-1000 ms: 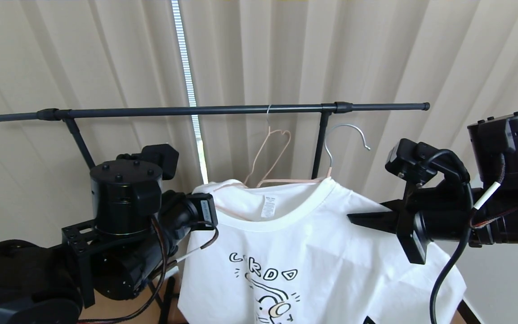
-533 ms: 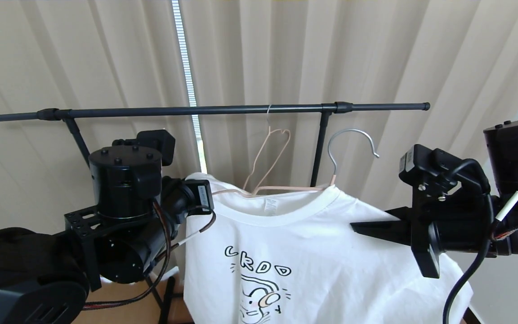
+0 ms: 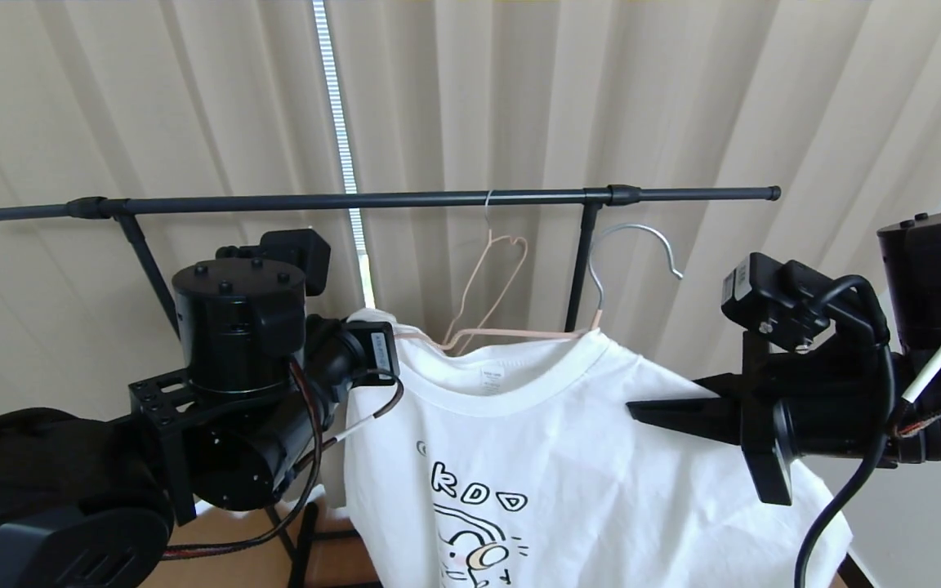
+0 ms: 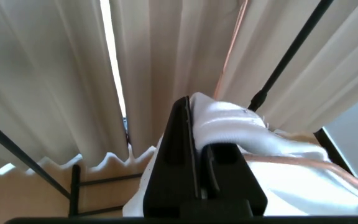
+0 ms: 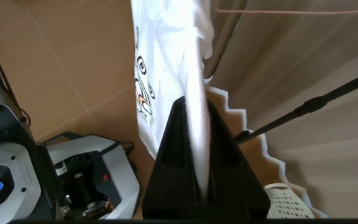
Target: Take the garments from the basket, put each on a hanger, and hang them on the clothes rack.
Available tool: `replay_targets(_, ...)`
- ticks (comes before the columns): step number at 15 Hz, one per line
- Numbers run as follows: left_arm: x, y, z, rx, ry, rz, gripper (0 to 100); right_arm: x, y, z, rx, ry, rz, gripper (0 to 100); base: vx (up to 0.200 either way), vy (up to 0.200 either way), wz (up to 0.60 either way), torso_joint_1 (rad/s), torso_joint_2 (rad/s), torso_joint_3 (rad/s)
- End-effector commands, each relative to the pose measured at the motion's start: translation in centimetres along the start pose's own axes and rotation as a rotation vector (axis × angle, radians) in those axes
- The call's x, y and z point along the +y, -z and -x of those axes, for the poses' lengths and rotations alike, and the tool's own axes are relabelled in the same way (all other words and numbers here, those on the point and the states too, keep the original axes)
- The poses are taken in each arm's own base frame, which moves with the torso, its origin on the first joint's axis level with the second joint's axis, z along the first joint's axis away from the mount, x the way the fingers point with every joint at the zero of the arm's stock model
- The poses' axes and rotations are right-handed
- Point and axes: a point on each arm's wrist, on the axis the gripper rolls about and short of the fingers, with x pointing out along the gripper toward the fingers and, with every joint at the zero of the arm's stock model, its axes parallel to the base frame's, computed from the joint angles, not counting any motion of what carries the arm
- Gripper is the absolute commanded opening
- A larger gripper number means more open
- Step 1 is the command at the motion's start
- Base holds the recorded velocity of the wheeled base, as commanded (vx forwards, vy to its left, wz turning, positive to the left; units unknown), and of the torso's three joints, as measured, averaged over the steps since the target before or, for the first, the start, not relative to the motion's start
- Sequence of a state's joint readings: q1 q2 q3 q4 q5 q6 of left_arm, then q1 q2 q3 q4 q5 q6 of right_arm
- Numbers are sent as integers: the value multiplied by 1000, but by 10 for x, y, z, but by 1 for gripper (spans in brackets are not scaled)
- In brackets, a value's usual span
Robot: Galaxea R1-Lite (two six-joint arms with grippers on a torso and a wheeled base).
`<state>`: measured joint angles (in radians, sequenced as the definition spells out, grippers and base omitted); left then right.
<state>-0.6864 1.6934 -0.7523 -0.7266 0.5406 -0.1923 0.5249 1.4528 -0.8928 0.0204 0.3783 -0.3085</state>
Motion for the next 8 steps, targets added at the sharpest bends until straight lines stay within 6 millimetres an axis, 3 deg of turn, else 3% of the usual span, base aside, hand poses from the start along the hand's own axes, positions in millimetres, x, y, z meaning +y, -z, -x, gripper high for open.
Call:
replay_targets(1,-5,1,2,2,18,-4,0,-1,0,-11,6,-11,-27,0,0,0,0,0,0,0)
replay_targets(8,-23,2,14,-4,69,-30,0,-9,5,-41,37,53,-43,0,0,0,0,0,0,0)
